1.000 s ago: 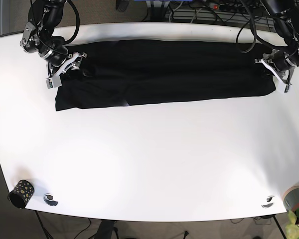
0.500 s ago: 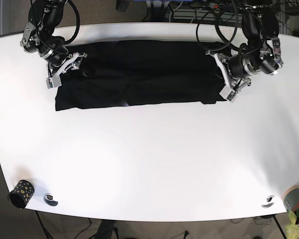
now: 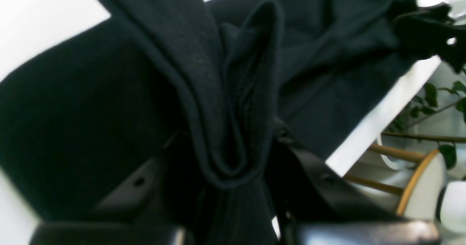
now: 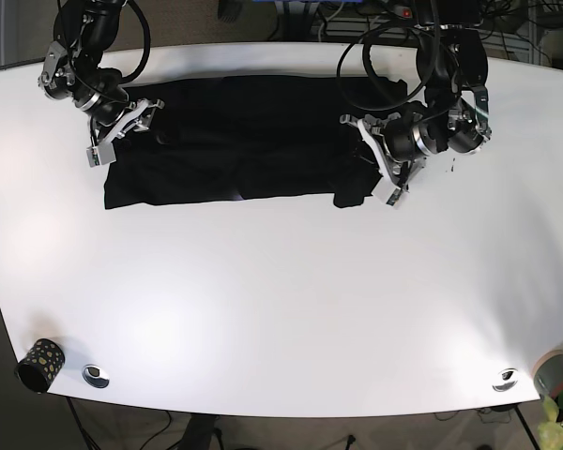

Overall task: Fold the T-shirt properly
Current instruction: 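Lift the strip end with the left gripper and fold it toward the right gripper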

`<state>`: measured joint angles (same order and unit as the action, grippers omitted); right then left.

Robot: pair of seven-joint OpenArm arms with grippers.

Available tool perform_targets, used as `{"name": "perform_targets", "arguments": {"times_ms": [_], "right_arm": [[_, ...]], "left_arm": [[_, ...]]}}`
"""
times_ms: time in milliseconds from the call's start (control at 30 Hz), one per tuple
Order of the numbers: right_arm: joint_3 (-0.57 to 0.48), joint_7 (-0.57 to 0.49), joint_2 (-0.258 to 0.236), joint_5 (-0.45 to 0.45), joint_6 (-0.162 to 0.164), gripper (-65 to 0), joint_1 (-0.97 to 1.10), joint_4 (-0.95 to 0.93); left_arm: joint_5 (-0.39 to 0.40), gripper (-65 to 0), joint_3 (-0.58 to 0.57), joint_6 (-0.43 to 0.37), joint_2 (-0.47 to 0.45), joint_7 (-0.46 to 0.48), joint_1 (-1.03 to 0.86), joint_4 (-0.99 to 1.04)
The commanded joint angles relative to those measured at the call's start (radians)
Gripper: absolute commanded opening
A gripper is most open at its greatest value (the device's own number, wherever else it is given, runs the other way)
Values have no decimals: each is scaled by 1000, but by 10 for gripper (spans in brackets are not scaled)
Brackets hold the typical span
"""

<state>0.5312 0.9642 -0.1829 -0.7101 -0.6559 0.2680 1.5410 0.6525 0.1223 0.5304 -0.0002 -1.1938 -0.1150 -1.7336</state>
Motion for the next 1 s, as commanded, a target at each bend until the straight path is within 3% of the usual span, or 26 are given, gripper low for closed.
{"name": "perform_targets", "arguments": {"times_ms": [0,167,233,367,567,767,967], "right_arm": [[2,51,-8,65,23,-235,7,-6],[2,51,-8,65,23,-235,0,-6],[2,51,-8,65,23,-235,-6,-6],[2,51,-8,66,23,-235,-11,-6],[2,51,-13,66,23,-235,-13,-6],[0,51,-13,66,23,-235,-14,-6],[0,52,-16,65,23,-235,-14,-1]], "left_arm": [[10,-587,-19,1,2,7,16,-9],[-56,-435,-60,1,4,7,21,-12],[-64,-404,-79,1,4,5,21,-13],[-69,-397,-125,-19,4,5,25,-13],[-63,-396,-246,-143,26,4,64,-44],[-67,-396,-364,-145,35,2,74,-147],[-79,-396,-342,-145,27,2,74,-162]]}}
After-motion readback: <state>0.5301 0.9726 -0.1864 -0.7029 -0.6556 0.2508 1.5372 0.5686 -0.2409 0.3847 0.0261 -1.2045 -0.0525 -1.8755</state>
